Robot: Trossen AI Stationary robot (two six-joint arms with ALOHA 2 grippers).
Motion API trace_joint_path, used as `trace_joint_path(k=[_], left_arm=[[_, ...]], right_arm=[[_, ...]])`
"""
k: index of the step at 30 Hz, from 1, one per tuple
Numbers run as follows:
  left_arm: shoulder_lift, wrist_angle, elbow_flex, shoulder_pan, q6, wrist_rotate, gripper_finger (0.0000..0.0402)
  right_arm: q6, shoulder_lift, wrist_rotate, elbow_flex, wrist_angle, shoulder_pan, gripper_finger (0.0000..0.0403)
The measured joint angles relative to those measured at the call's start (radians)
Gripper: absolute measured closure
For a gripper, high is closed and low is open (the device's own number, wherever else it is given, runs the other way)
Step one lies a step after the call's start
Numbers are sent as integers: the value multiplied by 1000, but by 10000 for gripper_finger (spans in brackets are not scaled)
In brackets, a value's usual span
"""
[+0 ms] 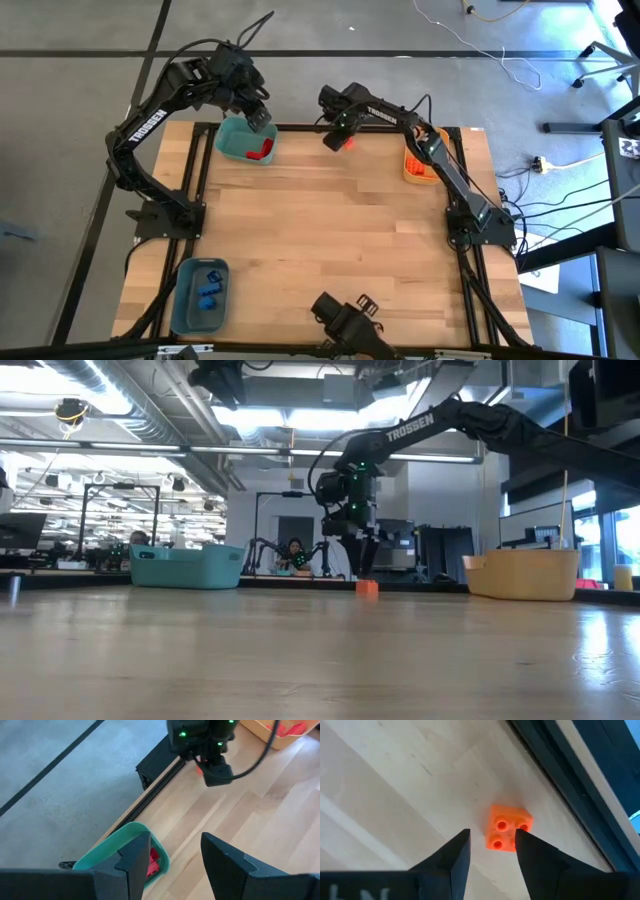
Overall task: Sort & place blocks by color
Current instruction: Put the orange game piece into the yellow bin
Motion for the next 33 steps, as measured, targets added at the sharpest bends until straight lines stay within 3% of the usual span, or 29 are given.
trace_joint_path(k=[25, 33], left_arm=[[0, 0, 0, 0, -1, 13, 233], [0, 0, 0, 0, -1, 13, 233]], right_arm=[[8, 10, 31, -84, 75, -34, 245], [25, 11, -36, -98, 86, -60, 245]])
